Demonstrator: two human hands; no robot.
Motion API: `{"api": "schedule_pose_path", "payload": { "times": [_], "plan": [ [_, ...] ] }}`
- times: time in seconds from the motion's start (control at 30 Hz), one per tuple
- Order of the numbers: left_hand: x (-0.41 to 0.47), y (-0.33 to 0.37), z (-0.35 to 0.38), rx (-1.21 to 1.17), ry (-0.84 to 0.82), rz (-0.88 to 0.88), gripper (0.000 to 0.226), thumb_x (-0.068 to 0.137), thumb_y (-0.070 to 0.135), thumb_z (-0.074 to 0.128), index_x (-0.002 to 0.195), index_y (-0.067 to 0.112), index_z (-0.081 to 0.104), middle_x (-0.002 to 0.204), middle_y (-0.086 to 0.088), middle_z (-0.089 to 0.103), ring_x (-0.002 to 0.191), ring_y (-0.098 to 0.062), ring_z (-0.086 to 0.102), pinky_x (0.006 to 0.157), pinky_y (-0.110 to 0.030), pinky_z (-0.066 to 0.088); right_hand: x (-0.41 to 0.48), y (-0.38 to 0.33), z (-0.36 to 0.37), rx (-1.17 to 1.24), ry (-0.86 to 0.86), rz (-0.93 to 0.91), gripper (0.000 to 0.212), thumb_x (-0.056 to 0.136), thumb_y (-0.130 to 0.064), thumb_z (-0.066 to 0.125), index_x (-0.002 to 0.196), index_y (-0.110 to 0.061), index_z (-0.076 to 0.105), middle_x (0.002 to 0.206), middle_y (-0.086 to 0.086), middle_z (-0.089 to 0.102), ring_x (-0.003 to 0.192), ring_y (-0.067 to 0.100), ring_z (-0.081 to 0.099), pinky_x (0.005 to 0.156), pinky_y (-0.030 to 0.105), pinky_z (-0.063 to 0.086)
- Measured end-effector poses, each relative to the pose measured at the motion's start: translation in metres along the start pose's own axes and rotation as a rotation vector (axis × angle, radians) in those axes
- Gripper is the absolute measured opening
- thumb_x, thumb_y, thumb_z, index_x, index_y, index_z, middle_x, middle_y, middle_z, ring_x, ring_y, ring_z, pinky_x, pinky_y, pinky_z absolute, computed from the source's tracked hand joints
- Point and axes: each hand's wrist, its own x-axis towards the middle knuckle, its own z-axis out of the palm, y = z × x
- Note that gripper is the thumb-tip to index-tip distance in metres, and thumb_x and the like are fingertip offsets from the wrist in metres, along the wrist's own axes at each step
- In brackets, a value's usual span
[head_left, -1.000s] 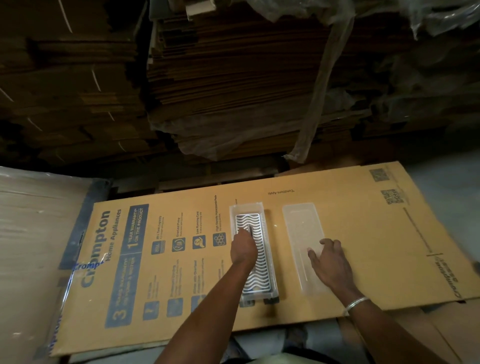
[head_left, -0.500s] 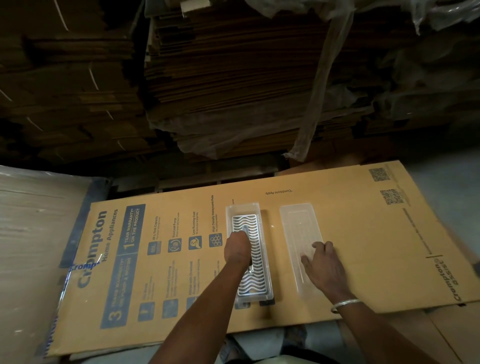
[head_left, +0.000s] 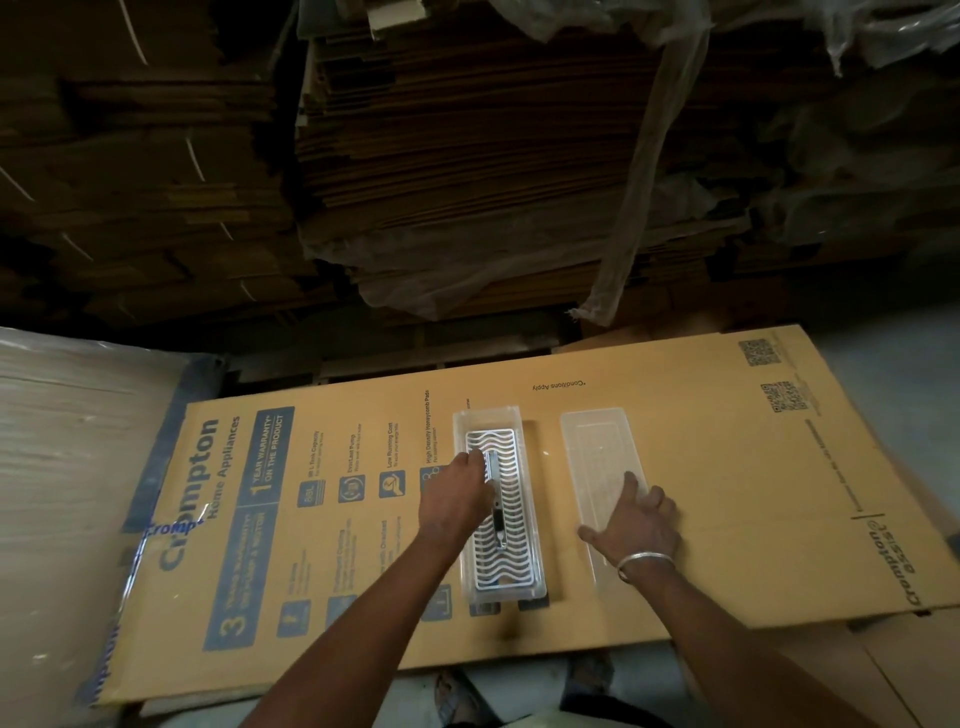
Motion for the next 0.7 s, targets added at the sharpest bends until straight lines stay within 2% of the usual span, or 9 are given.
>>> {"api": "schedule_pose_path", "payload": {
  "times": [0.2,0.3,0.4,0.5,0.6,0.7],
  "plan": [
    [-0.022,-0.037,0.001,-0.099,0.046,-0.047,0.040,0.099,0.045,0.054,0.125,0.015,0.049,0.124,-0.005,0.056,0.096,-0.029,0.067,0.065,-0.040,0.053,-0.003,-0.017,-0.016,0.100,-0.025,0.051,0.119,0.061,-0.076,0.071,0.151,-0.022,0.014,0.130,0.018,0.037,0.116,0.035,0.040,0.074,0.041,0.045],
    [-0.029,-0.051,0.009,-0.227,0.008,-0.097,0.044,0.100,0.047,0.052,0.128,0.012,0.048,0.124,-0.008,0.057,0.100,-0.029,0.065,0.070,-0.036,0.047,-0.015,-0.036,-0.032,0.178,0.038,0.014,0.116,0.062,-0.079,0.066,0.152,-0.028,0.013,0.130,0.020,0.037,0.118,0.037,0.039,0.080,0.045,0.049],
    [-0.033,-0.059,0.018,-0.447,-0.102,-0.208,0.048,0.098,0.052,0.052,0.122,0.011,0.058,0.115,-0.010,0.068,0.102,-0.028,0.066,0.081,-0.036,0.049,-0.035,-0.064,-0.046,0.195,0.077,-0.069,0.113,0.063,-0.084,0.058,0.152,-0.035,0.009,0.130,0.020,0.035,0.118,0.038,0.039,0.079,0.044,0.048],
    [-0.040,-0.062,0.023,-0.717,-0.320,-0.299,0.039,0.097,0.047,0.051,0.107,0.013,0.068,0.103,-0.009,0.074,0.091,-0.029,0.070,0.082,-0.041,0.056,-0.060,-0.097,-0.048,0.148,0.058,-0.168,0.112,0.065,-0.085,0.056,0.152,-0.037,0.005,0.131,0.021,0.033,0.118,0.038,0.038,0.079,0.044,0.048],
    [-0.051,-0.063,0.022,-1.030,-0.469,-0.382,0.025,0.100,0.028,0.046,0.093,0.011,0.062,0.092,-0.011,0.068,0.075,-0.025,0.064,0.070,-0.038,0.056,-0.079,-0.124,-0.033,0.080,-0.014,-0.225,0.114,0.065,-0.085,0.056,0.154,-0.038,0.001,0.134,0.021,0.030,0.119,0.037,0.036,0.080,0.043,0.048],
    [-0.062,-0.061,0.015,-1.102,-0.543,-0.407,0.019,0.102,0.021,0.048,0.091,0.009,0.057,0.080,-0.010,0.061,0.062,-0.020,0.059,0.057,-0.028,0.051,-0.085,-0.137,-0.016,0.005,-0.048,-0.225,0.117,0.064,-0.087,0.053,0.155,-0.039,-0.001,0.132,0.019,0.030,0.115,0.033,0.035,0.076,0.040,0.046]
  ]
}}
